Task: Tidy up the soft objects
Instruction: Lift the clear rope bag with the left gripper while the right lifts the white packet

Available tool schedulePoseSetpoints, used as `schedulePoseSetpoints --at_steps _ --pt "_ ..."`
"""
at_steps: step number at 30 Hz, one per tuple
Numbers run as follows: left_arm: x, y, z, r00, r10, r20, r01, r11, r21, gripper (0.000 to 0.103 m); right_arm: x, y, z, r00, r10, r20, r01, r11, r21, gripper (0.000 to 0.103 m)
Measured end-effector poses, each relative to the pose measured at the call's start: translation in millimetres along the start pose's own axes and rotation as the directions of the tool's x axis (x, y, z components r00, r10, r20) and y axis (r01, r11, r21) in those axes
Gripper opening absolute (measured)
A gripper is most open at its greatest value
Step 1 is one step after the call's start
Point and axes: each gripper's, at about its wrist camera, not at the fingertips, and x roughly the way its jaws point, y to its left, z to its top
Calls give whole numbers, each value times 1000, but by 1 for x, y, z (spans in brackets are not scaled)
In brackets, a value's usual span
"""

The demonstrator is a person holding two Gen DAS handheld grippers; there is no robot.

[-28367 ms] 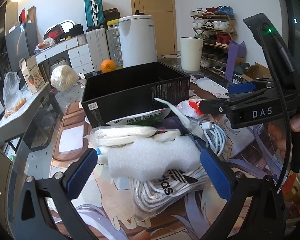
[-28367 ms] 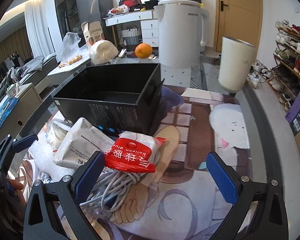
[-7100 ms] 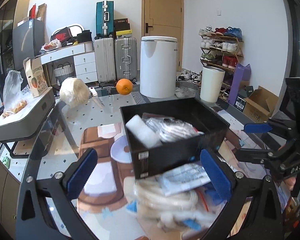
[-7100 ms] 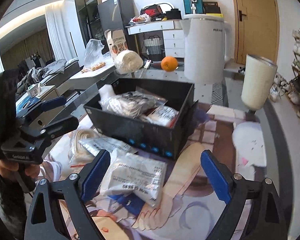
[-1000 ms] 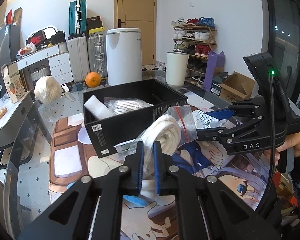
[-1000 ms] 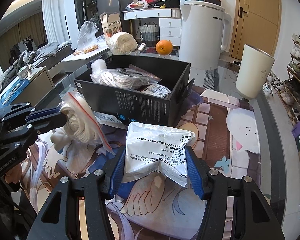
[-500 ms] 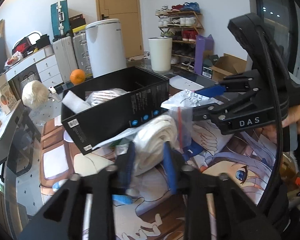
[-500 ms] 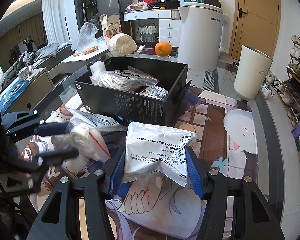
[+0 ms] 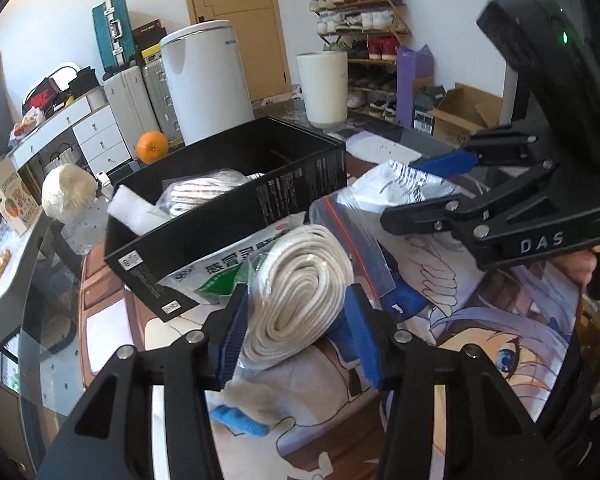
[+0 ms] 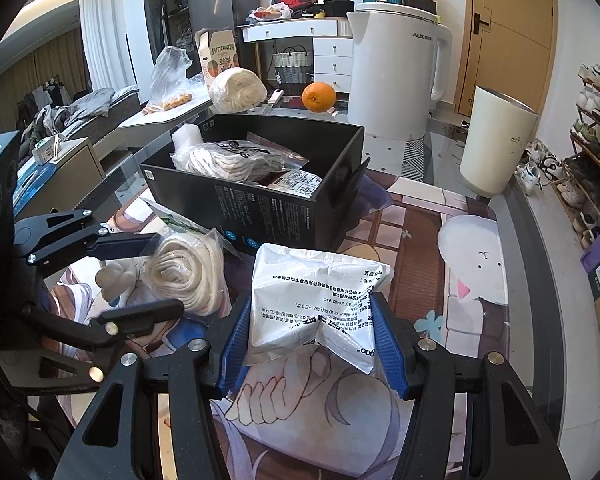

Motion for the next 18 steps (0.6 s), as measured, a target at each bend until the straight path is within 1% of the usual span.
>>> schedulePoseSetpoints --at_steps 2,6,9,11,12,13,14,15,16,18 --pt "4 -4 1 1000 0 -21 1 1000 21 55 -1 -2 0 1000 -2 2 2 1000 3 57" --pt "16 -14 1 997 -4 -81 10 998 70 58 -3 -4 0 1000 -2 2 2 1000 7 57" --pt "19 -19 1 995 -2 -104 12 996 91 60 -4 -7 0 1000 -1 4 1 1000 10 57" --pt "19 -20 1 995 -7 -104 17 996 91 60 -4 -7 0 1000 -1 4 1 1000 11 57" --pt "20 -19 1 994 -15 -106 24 996 85 58 -4 -7 0 1000 -1 5 1 1000 11 57" --pt "19 -18 1 994 -23 -107 31 997 75 52 -4 -7 0 1000 0 4 0 1000 11 57" --pt "19 -17 1 994 -28 -108 35 997 70 44 -4 -7 0 1000 -1 4 1 1000 11 57" --pt "18 -17 2 994 -32 -104 40 997 72 42 -4 -7 0 1000 -1 4 0 1000 11 57" --pt "17 -19 2 994 -34 -103 42 996 76 38 -4 -7 1 1000 -1 6 0 1000 11 57" --pt "15 -20 1 995 -37 -97 45 996 82 35 -6 -9 1 1000 -1 10 1 1000 12 57"
